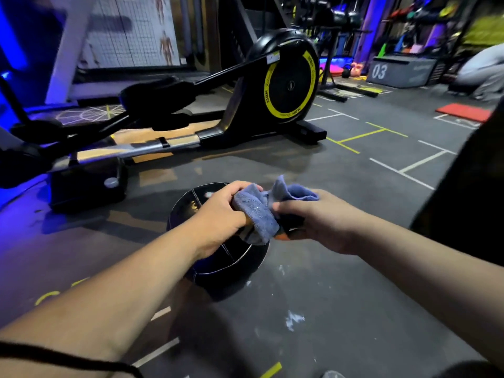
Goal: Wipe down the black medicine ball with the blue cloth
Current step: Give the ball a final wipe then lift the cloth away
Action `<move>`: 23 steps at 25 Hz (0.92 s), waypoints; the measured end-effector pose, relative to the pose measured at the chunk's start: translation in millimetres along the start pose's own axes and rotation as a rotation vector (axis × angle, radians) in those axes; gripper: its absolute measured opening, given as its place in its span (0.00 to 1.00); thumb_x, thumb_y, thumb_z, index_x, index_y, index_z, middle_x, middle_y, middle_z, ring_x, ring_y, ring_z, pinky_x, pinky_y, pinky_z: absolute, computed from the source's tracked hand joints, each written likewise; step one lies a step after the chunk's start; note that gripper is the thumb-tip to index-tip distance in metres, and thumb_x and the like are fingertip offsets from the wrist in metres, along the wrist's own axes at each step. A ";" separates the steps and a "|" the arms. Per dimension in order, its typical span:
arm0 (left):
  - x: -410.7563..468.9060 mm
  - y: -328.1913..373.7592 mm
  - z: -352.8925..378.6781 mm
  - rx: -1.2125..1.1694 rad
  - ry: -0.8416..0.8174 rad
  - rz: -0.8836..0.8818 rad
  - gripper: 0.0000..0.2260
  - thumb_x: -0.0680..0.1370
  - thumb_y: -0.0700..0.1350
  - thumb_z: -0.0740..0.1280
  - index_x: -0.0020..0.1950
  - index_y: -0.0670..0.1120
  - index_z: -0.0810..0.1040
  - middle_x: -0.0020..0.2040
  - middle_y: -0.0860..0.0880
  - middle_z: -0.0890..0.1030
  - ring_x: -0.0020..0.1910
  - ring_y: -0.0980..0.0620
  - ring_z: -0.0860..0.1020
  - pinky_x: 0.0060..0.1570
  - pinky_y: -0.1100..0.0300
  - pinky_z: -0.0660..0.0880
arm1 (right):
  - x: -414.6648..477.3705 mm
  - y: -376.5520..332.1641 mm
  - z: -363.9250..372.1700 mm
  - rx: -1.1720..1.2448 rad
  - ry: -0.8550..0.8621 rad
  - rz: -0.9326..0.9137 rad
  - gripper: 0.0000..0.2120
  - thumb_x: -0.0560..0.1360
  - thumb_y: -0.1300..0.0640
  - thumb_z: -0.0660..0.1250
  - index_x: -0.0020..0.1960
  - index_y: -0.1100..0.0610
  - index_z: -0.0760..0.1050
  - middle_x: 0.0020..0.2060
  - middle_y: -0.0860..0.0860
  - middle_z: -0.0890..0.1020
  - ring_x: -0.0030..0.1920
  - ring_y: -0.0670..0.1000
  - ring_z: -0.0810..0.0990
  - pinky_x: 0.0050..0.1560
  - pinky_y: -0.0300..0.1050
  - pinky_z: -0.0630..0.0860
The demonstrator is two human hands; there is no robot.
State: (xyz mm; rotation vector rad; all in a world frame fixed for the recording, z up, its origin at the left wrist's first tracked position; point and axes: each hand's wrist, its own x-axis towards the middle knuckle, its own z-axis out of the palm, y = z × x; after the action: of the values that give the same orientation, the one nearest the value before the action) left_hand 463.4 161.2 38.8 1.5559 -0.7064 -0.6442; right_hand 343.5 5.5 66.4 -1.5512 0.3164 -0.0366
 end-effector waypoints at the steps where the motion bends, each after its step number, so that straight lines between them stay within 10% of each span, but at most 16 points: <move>1: -1.7 2.6 6.2 -0.003 0.027 -0.027 0.21 0.65 0.36 0.70 0.55 0.51 0.79 0.50 0.46 0.84 0.48 0.50 0.82 0.47 0.55 0.79 | -6.5 -3.2 4.1 -0.067 0.001 -0.027 0.13 0.76 0.59 0.69 0.61 0.57 0.78 0.54 0.57 0.84 0.50 0.51 0.82 0.56 0.52 0.79; 8: -18.0 23.0 20.2 0.094 -0.246 -0.045 0.20 0.65 0.41 0.72 0.57 0.48 0.79 0.53 0.44 0.84 0.52 0.46 0.82 0.55 0.48 0.77 | -51.6 -7.4 3.4 -0.161 -0.024 -0.008 0.17 0.73 0.68 0.71 0.60 0.57 0.78 0.49 0.53 0.84 0.47 0.51 0.84 0.45 0.46 0.82; 13: -20.5 31.6 31.2 -0.167 -0.456 -0.010 0.21 0.71 0.47 0.67 0.64 0.49 0.77 0.54 0.46 0.83 0.44 0.50 0.81 0.42 0.57 0.77 | -92.3 -19.1 -19.8 -0.085 0.116 -0.050 0.14 0.75 0.69 0.66 0.57 0.56 0.79 0.48 0.54 0.85 0.48 0.54 0.84 0.49 0.51 0.82; 16: -14.9 31.4 61.7 -0.028 -0.367 0.021 0.22 0.67 0.61 0.68 0.58 0.55 0.79 0.57 0.50 0.82 0.51 0.51 0.82 0.53 0.49 0.72 | -124.7 -25.2 -36.9 -0.060 0.274 -0.091 0.15 0.74 0.69 0.67 0.59 0.58 0.79 0.51 0.57 0.85 0.49 0.55 0.84 0.49 0.52 0.82; 23: -10.0 49.7 135.6 0.511 -0.364 0.339 0.13 0.76 0.60 0.64 0.55 0.53 0.76 0.52 0.55 0.81 0.53 0.54 0.80 0.52 0.57 0.74 | -209.4 -14.1 -68.3 -0.066 0.683 -0.207 0.13 0.72 0.68 0.70 0.52 0.55 0.81 0.41 0.51 0.85 0.41 0.50 0.83 0.40 0.48 0.82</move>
State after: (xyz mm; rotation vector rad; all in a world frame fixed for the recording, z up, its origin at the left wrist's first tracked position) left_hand 351.5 76.9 75.2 1.7343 -1.4635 -0.5161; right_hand 129.9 -15.1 118.1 -1.5958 0.6945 -0.7336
